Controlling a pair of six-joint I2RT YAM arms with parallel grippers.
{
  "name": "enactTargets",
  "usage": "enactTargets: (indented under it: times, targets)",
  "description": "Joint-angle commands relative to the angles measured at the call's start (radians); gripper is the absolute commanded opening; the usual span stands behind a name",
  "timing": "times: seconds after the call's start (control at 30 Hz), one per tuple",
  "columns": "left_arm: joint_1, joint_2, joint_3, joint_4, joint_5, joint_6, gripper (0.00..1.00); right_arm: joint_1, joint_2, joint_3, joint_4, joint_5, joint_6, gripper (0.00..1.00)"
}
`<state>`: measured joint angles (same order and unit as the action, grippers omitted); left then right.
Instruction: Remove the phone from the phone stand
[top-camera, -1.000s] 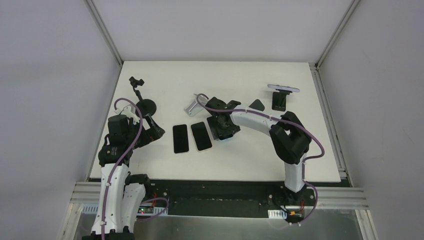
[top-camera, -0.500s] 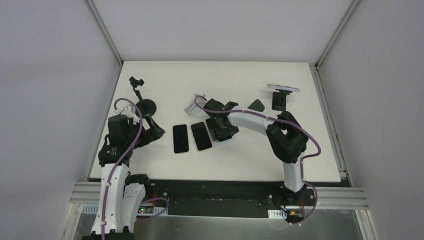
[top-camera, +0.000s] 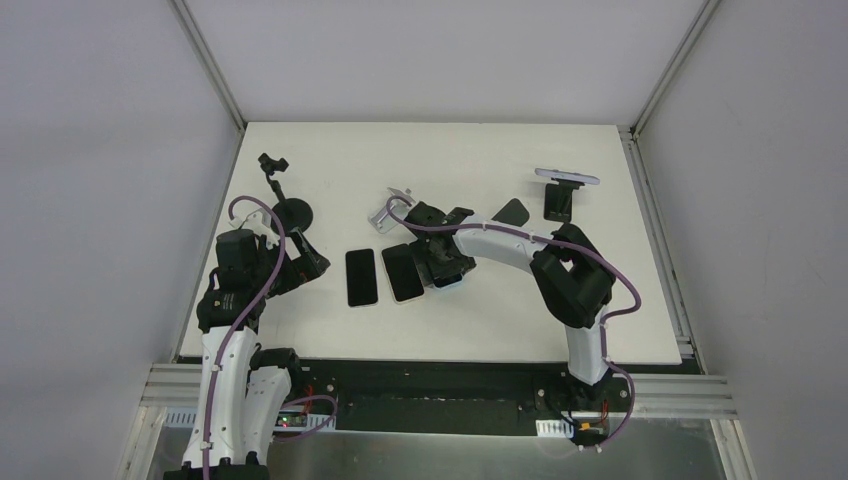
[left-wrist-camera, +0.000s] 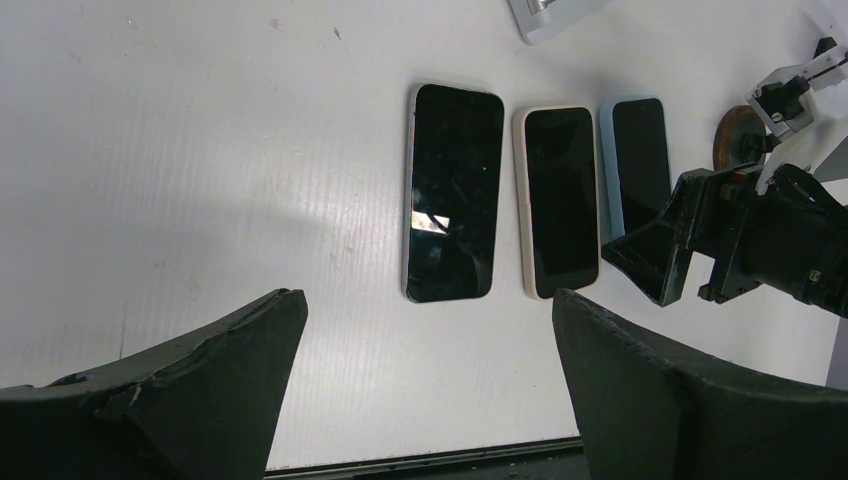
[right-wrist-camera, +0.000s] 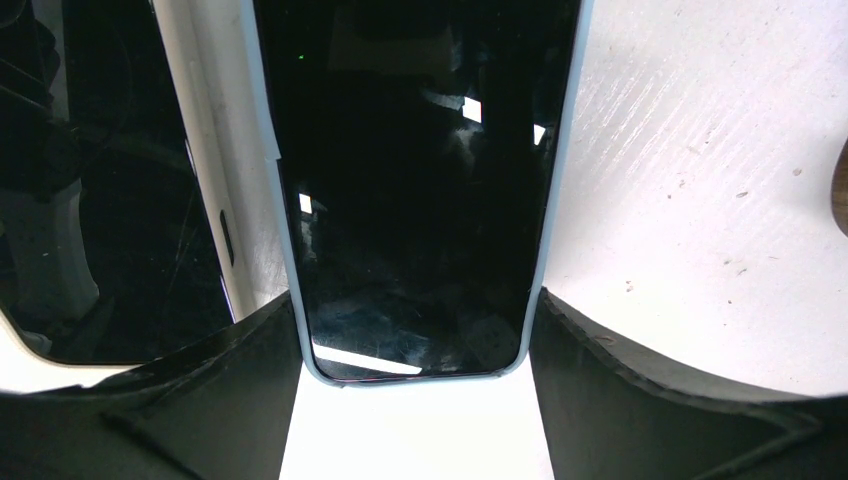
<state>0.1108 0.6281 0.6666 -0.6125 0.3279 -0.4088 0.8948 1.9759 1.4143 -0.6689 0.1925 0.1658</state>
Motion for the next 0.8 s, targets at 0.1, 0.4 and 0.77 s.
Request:
enactTargets:
  times: [0.1,0.4,0.77]
  targets:
    - [-0.004,0.000,0.016,-0.003,-0.010,-0.007,1.00,0.015,-0.016,-0.014,-0.012,-0.028,0.008,0.75]
    - [-0.004,0.001,0.017,-0.004,-0.007,-0.007,1.00,0.013,-0.049,-0.015,-0.022,-0.007,-0.006,0.86]
    - [-0.004,-0.001,0.017,-0.004,-0.009,-0.005,1.00,-0.024,-0.194,-0.012,-0.076,0.054,-0.005,0.88]
